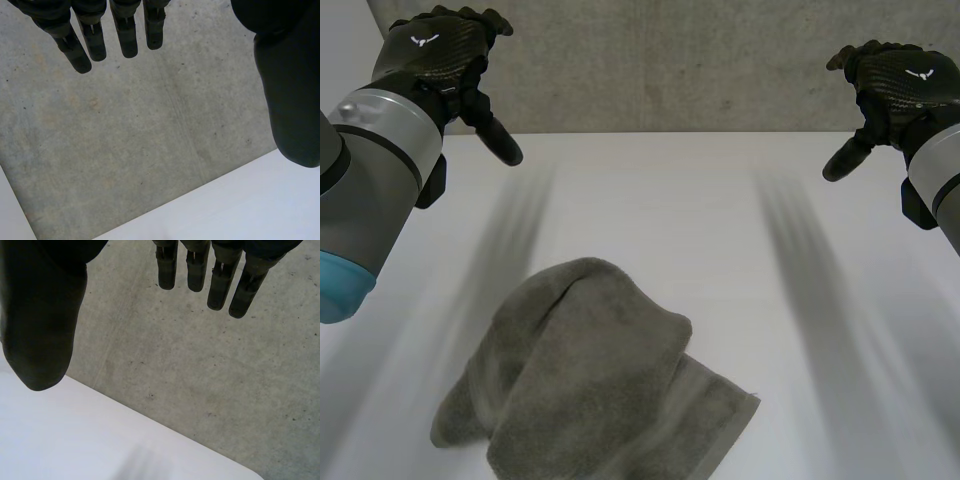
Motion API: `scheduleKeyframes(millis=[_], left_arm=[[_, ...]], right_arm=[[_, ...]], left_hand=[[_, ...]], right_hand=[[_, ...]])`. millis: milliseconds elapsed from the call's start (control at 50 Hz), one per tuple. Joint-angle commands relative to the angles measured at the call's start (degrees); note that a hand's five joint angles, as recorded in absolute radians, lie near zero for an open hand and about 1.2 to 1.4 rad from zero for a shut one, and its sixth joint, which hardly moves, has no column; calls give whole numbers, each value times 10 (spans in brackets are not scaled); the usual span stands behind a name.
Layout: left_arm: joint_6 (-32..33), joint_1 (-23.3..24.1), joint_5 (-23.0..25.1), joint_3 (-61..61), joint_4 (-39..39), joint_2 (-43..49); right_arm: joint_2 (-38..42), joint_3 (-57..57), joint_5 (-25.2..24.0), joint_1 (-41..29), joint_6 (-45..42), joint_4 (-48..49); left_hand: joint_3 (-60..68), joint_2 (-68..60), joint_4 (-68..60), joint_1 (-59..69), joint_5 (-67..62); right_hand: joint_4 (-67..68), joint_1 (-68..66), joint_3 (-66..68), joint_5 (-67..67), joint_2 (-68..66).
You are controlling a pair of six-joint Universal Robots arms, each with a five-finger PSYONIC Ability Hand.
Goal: Fold the towel.
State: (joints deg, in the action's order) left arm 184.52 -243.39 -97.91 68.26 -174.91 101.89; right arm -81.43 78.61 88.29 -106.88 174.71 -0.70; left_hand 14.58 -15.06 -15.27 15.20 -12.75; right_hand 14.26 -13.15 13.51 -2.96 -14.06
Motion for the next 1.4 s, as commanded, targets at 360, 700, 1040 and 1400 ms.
scheduleKeyframes(millis=[360, 700, 1040, 1400], left_arm=[[133, -42, 120, 208, 8, -7], [219, -163, 214, 441, -34, -31], [213, -104, 207, 406, -86, -32], [196, -16, 131, 345, -116, 10]], right_arm=[[11, 116, -152, -67, -153, -7], [144, 210, -273, -188, -192, 5], [164, 94, -60, -101, -139, 83], [204, 21, 9, 0, -185, 76]], left_hand=[[-35, 40, 42, -41, 117], [-39, 43, 45, -45, 120], [-22, 27, 29, -28, 103], [-35, 40, 42, -41, 117]], right_hand=[[-43, 32, -35, 30, 41], [105, -117, 113, -119, -108], [657, -668, 665, -670, -659], [-43, 32, -35, 30, 41]])
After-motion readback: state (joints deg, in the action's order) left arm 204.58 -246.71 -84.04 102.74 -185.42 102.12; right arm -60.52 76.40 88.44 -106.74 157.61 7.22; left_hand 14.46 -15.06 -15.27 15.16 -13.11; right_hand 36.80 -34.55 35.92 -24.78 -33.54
